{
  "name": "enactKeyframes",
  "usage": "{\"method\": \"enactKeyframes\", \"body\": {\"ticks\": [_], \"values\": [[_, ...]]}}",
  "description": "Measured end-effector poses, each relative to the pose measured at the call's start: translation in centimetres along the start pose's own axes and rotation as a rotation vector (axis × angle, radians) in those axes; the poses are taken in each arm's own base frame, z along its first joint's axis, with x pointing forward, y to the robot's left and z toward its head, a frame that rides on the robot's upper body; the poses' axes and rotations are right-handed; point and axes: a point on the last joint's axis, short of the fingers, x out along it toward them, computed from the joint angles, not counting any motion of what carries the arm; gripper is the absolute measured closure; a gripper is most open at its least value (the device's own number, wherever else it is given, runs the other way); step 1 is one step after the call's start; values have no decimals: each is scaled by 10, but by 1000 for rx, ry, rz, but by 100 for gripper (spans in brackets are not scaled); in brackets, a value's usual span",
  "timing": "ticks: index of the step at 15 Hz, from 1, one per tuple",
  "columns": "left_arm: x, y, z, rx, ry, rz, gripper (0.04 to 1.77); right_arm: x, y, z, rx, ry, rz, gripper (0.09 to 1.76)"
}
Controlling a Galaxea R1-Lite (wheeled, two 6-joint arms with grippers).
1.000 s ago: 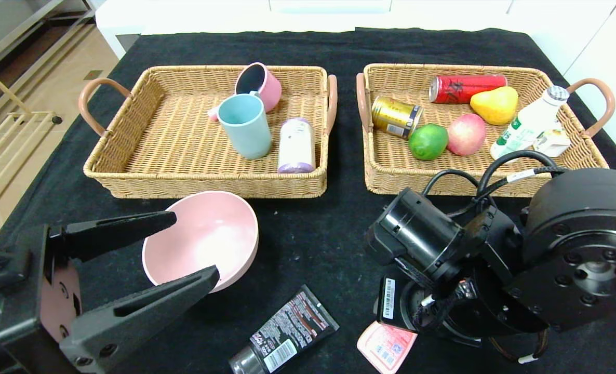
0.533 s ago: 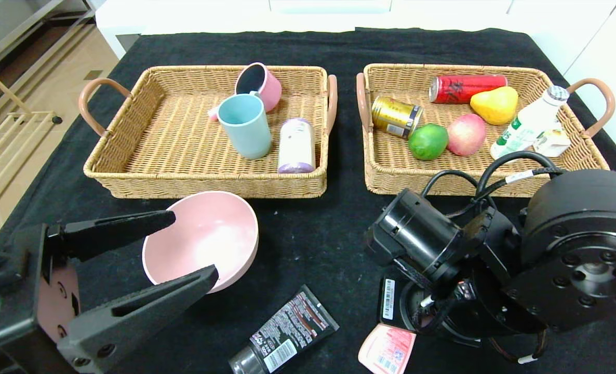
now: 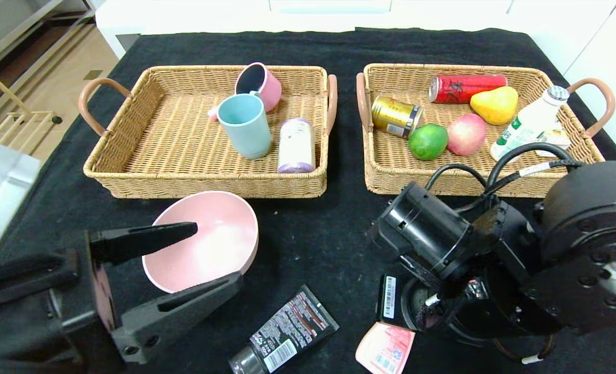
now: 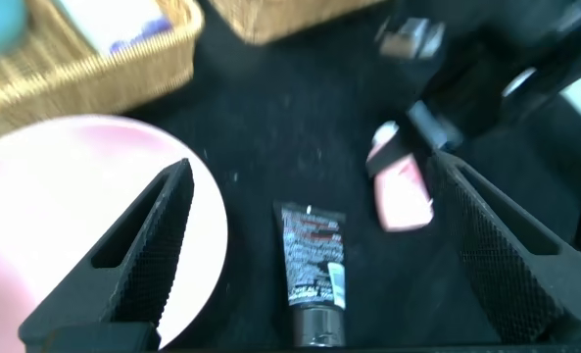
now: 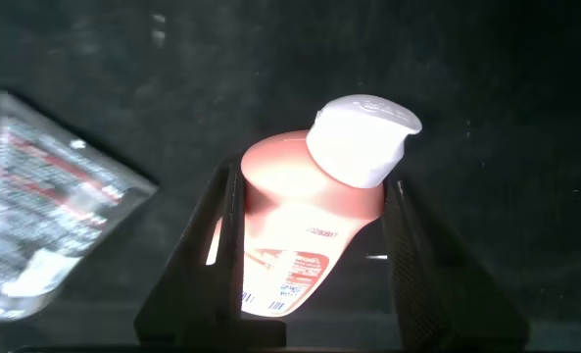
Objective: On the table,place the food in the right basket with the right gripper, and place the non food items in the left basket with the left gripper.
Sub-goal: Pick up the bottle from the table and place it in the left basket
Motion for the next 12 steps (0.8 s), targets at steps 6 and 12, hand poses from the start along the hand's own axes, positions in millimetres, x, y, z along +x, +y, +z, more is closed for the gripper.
{"method": "enactKeyframes", "body": {"ticks": [6, 12], "values": [[-12, -2, 8, 15, -57, 6, 9, -43, 11, 20, -38, -78, 108, 97], [-19, -4, 11, 24, -84, 7, 9, -60, 40, 39, -102, -163, 220, 97]]}}
